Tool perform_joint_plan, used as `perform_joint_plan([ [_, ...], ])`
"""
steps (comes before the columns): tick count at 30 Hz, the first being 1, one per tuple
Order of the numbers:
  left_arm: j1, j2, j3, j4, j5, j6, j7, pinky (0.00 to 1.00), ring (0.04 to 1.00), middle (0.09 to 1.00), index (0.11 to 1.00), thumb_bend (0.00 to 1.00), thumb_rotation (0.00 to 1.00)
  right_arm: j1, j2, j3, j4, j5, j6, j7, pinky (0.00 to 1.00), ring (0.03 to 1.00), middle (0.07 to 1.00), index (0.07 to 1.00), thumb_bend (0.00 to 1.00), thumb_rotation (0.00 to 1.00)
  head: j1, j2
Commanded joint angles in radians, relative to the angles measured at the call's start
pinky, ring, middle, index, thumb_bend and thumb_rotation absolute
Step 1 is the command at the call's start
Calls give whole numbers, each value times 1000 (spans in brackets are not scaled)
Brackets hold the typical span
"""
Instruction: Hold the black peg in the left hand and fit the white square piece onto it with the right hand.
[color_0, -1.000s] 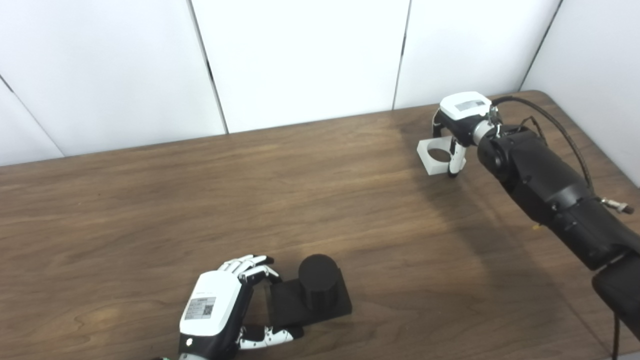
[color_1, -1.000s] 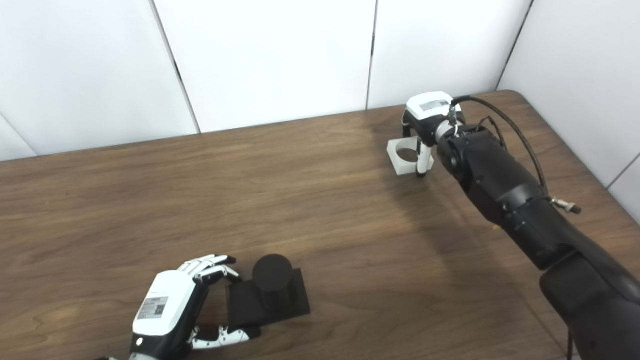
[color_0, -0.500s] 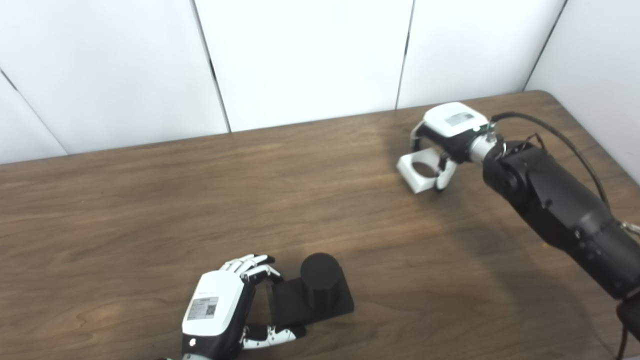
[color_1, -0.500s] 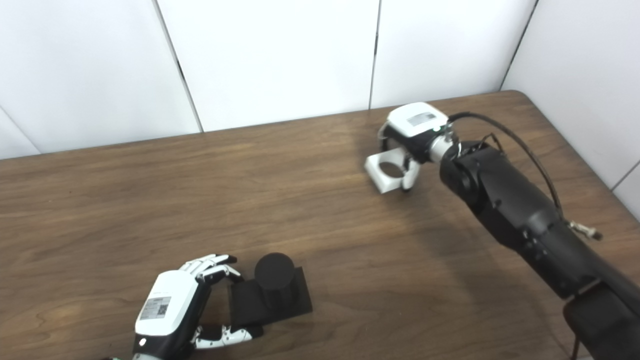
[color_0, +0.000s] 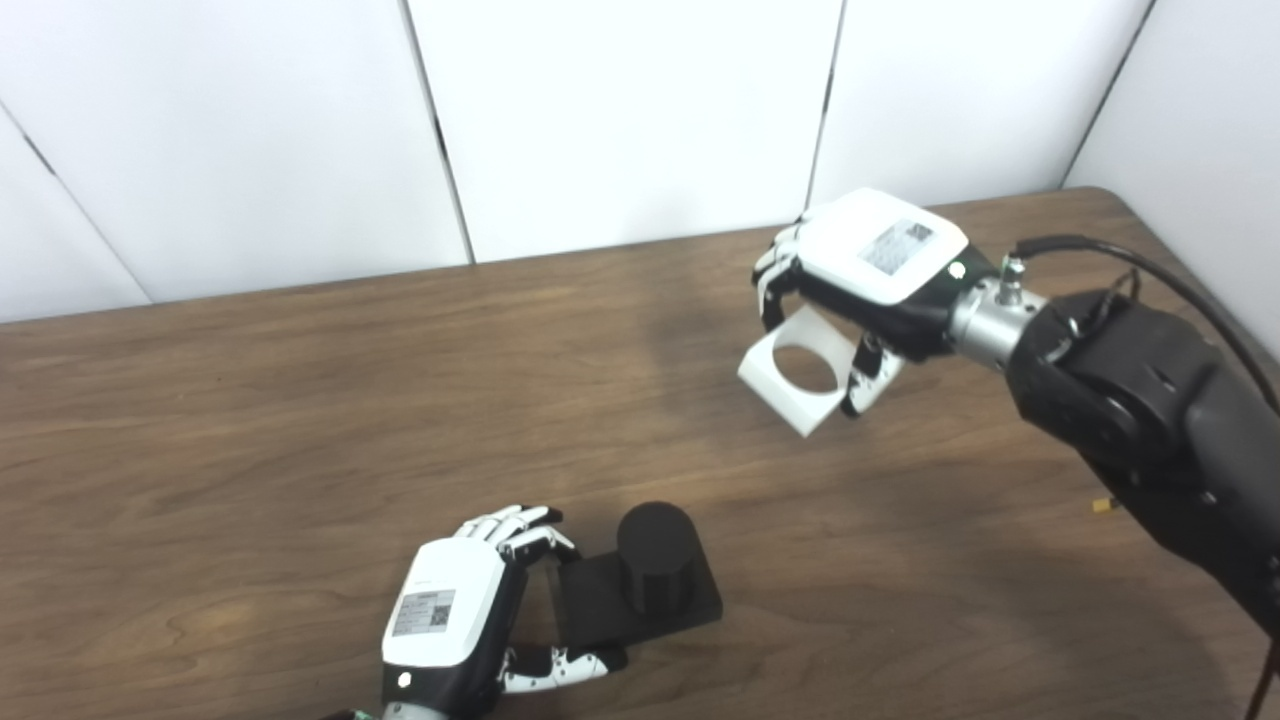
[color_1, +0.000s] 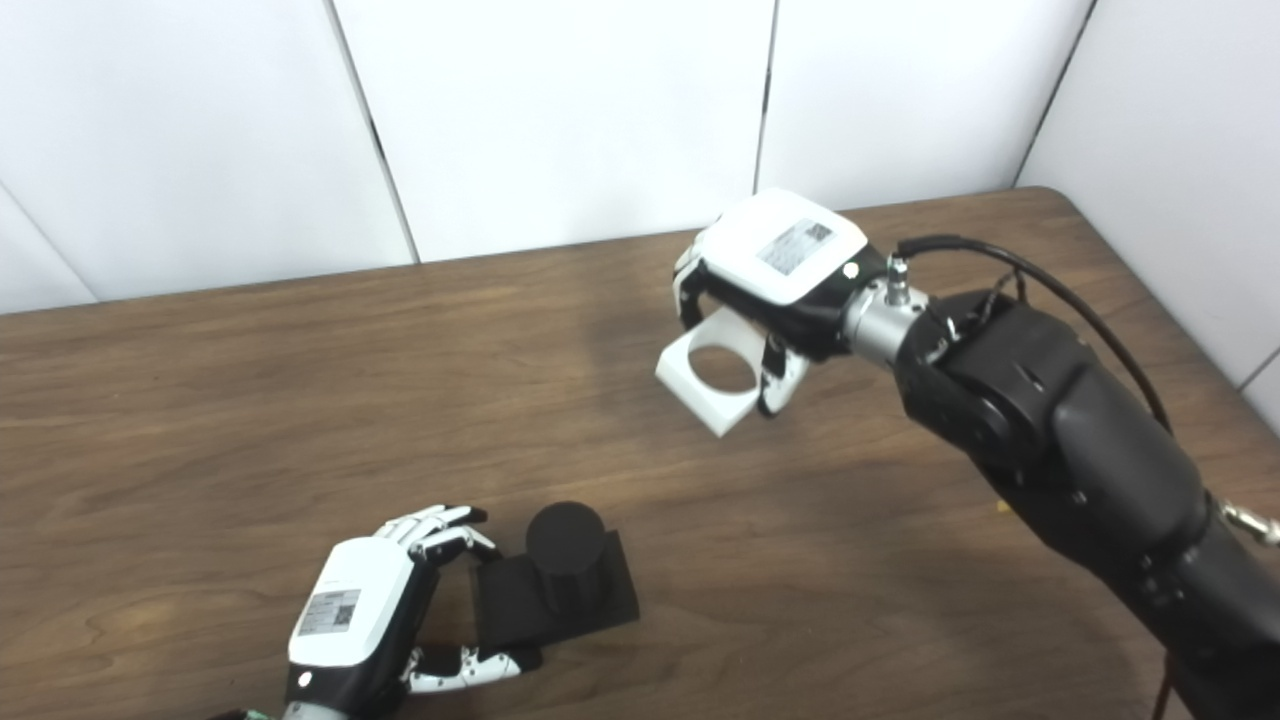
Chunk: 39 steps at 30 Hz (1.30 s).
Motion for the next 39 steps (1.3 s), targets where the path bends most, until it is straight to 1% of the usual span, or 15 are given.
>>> perform_joint_plan([
  [1, 23, 3, -38, 38, 55, 22, -93, 818, 838, 811, 488, 517, 49, -39, 11, -27, -69, 16, 21, 39, 864, 821, 779, 484, 525, 135, 3, 6],
  [3, 21, -1, -39, 37, 57, 26, -97, 817, 836, 810, 488, 517, 50, -46, 34, -31, -109, 19, 29, 82, 871, 821, 780, 484, 524, 135, 10, 12],
  [4, 19, -3, -40, 36, 58, 27, -98, 817, 836, 810, 488, 517, 50, -51, 48, -34, -128, 25, 34, 101, 872, 820, 779, 484, 525, 136, 17, 21],
  [6, 18, -5, -40, 37, 56, 25, -97, 817, 835, 810, 488, 517, 50, -65, 72, -36, -163, 35, 40, 143, 866, 817, 775, 484, 524, 135, 21, 23],
  [9, 15, -9, -40, 36, 52, 26, -102, 822, 837, 812, 488, 517, 49, -93, 100, -38, -208, 57, 55, 214, 866, 821, 774, 484, 524, 135, 27, 37],
  [14, 11, -15, -41, 37, 68, 30, -111, 824, 839, 815, 488, 516, 50, -142, 147, -34, -268, 79, 93, 311, 868, 820, 770, 484, 524, 135, 29, 50],
  [17, 7, -15, -43, 34, 73, 32, -119, 823, 841, 819, 489, 515, 51, -164, 171, -34, -278, 95, 105, 357, 869, 819, 770, 484, 524, 133, 24, 59],
  [20, 6, -19, -43, 31, 70, 34, -121, 820, 840, 817, 488, 515, 51, -165, 195, -30, -268, 111, 113, 369, 853, 814, 766, 484, 524, 134, 22, 66],
  [25, 7, -23, -48, 28, 74, 36, -119, 816, 837, 814, 488, 515, 52, -164, 210, -9, -252, 99, 95, 386, 832, 811, 760, 483, 525, 139, 26, 82],
  [32, 4, -29, -52, 21, 84, 49, -131, 821, 841, 814, 488, 515, 53, -137, 209, 18, -247, 102, 109, 406, 870, 832, 777, 484, 524, 138, 19, 92],
  [34, 4, -31, -53, 17, 91, 52, -141, 825, 844, 817, 489, 514, 54, -130, 206, 33, -239, 97, 94, 407, 871, 832, 776, 484, 524, 139, 17, 97],
  [39, 4, -38, -52, 7, 99, 55, -157, 826, 845, 819, 489, 514, 54, -122, 213, 75, -220, 75, 87, 417, 887, 846, 781, 485, 523, 139, 13, 105],
])
